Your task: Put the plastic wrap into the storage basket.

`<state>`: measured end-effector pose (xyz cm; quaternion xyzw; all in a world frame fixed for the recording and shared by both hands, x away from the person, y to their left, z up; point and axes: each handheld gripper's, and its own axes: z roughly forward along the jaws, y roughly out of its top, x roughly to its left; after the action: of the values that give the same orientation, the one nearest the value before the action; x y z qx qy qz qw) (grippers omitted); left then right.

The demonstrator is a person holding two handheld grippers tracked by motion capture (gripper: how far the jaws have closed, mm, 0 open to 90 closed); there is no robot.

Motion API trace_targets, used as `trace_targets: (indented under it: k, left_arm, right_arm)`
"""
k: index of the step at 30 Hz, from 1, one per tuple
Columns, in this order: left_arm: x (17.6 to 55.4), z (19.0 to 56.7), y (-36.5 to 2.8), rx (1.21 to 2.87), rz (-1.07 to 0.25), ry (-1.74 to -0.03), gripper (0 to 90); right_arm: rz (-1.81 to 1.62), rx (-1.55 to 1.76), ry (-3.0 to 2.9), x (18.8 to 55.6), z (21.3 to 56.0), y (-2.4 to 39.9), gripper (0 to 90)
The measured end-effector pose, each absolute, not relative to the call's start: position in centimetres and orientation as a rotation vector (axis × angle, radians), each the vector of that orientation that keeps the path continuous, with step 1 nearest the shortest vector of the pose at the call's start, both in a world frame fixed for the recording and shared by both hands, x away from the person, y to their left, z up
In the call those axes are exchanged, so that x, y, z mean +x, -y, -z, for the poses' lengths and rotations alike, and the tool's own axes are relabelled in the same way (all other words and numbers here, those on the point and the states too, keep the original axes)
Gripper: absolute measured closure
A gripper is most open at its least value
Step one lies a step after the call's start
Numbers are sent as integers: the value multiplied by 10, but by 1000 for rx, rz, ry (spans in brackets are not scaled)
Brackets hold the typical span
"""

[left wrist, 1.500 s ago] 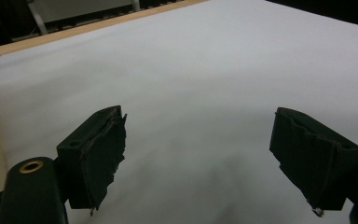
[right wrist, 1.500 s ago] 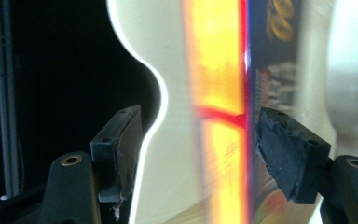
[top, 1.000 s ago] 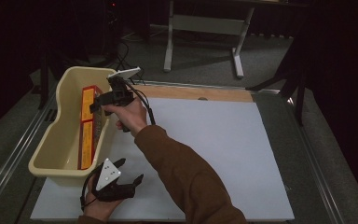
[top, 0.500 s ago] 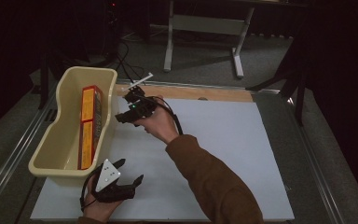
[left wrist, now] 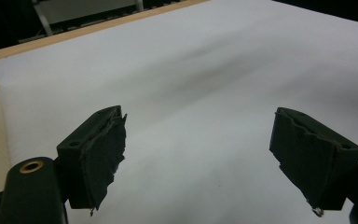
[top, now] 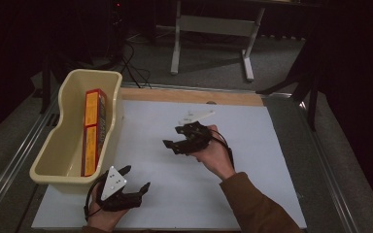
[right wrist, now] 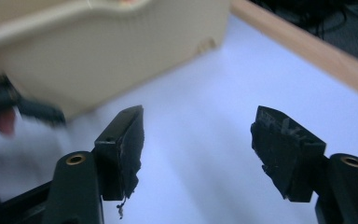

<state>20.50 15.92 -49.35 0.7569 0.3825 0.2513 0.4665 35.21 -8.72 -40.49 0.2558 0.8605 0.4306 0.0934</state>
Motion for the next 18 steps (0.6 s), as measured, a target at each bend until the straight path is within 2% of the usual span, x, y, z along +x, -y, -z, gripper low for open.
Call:
trace_targets:
  k: [8,18]
  left_arm:
    - [205,493,-161,1855,-620,-945,180]
    - [208,496,-157,1872,-611,-939,179]
  right_arm:
    - [-1233,824,-2497,327,444,152,247]
    - [-1223,974,-2357,282,486,227,204]
